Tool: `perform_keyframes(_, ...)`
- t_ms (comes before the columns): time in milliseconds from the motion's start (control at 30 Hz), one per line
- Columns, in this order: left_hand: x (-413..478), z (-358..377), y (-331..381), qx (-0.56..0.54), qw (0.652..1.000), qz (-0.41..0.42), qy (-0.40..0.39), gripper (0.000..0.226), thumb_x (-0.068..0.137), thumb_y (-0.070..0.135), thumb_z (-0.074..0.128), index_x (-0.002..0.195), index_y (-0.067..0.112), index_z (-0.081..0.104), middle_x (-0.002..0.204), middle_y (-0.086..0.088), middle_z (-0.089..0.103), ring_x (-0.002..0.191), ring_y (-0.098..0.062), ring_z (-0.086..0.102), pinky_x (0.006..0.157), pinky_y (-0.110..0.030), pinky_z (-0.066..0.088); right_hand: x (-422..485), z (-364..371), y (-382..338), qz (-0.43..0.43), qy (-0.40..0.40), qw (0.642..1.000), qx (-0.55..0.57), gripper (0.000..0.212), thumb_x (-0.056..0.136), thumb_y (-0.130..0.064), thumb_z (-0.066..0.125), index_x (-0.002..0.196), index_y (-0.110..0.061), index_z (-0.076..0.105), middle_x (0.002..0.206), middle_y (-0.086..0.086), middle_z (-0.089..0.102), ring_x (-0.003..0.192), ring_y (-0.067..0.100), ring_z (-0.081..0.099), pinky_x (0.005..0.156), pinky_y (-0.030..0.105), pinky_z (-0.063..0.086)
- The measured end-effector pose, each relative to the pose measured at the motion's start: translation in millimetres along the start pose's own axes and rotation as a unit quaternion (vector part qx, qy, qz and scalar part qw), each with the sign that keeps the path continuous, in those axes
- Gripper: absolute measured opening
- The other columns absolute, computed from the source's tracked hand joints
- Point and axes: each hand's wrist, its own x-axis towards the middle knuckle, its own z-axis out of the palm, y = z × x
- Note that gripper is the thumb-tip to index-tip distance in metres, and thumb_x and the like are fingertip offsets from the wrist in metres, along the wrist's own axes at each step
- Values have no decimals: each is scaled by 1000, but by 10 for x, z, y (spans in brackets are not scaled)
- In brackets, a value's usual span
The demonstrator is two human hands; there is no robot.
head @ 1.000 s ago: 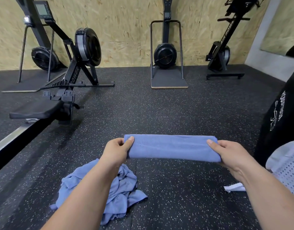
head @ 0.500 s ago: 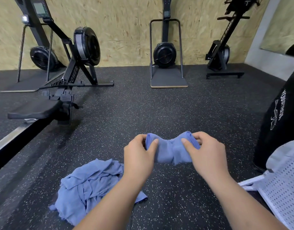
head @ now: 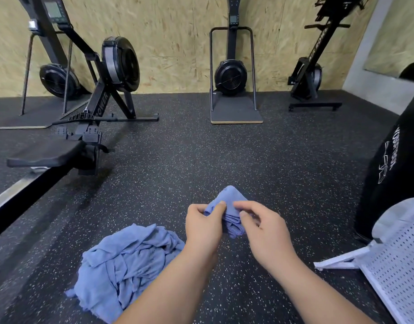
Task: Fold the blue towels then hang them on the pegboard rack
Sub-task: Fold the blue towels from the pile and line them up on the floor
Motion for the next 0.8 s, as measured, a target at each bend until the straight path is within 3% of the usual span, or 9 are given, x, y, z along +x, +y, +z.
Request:
perform_keyframes(100,76,67,-46,-86,994,-39,-50,27,93,27,74,83,10,56,69,-4,56,63,-17,50,58,-30,44,85,-44,104,51,59,997,14,14,97,-40,70,110,-45,75,118,-20,62,106,4,62,97,33,51)
perform_keyframes(233,-5,202,-54,-145,980,-90,-99,23,101,19,71,89,0,67,76,-10,73,67,-20,67,69,-33,50,125,-113,152,156,31,978,135,33,86,-64,72,117,-53,70,127,-10,68,109,13,70,100,46,56)
perform_keyframes(300,-23,278,-87,-166,972,-120,-113,22,102,14,68,82,7,67,68,-5,72,53,-12,63,64,-31,47,137,-148,183,199,15,953,229,33,89,-58,73,121,-49,69,127,-11,72,111,17,73,99,52,59)
perform_keyframes(400,-17,400,-180,-149,970,-140,-131,7,100,13,69,95,13,65,88,-9,69,61,-13,60,62,-29,47,136,-250,239,250,2,918,308,30,104,-22,67,126,-42,68,127,-4,72,108,24,76,87,49,65)
perform_keyframes(433,20,439,-257,-126,973,-133,-138,10,99,12,69,105,15,62,94,-12,68,64,-16,61,62,-31,50,137,-296,308,253,5,923,290,34,104,-16,66,128,-40,68,127,-3,69,106,25,77,85,47,66)
perform_keyframes(533,61,552,-510,-11,980,-97,-174,50,94,10,67,132,39,53,91,-12,66,63,-18,58,60,-33,52,119,-438,595,249,10,948,199,43,101,-7,66,125,-43,69,129,-1,66,102,25,76,78,44,67)
perform_keyframes(633,146,661,-897,112,963,-39,-243,74,88,10,64,148,49,46,81,-8,63,63,-18,54,62,-35,48,63,-584,932,237,-14,968,86,48,97,-5,69,120,-47,67,132,-2,66,106,15,71,87,40,63)
perform_keyframes(700,178,713,-1173,169,946,-27,-275,75,91,7,64,150,49,48,78,-5,65,63,-18,53,63,-33,47,10,-658,1134,234,-40,971,18,51,95,-5,71,126,-45,66,132,-4,64,106,8,66,87,29,56)
perform_keyframes(800,174,817,-1552,194,928,-45,-314,70,94,2,61,149,43,52,74,-3,64,61,-18,49,61,-30,44,-54,-714,1478,244,-85,964,-71,53,94,-8,72,135,-40,65,134,-6,60,110,11,62,93,29,51)
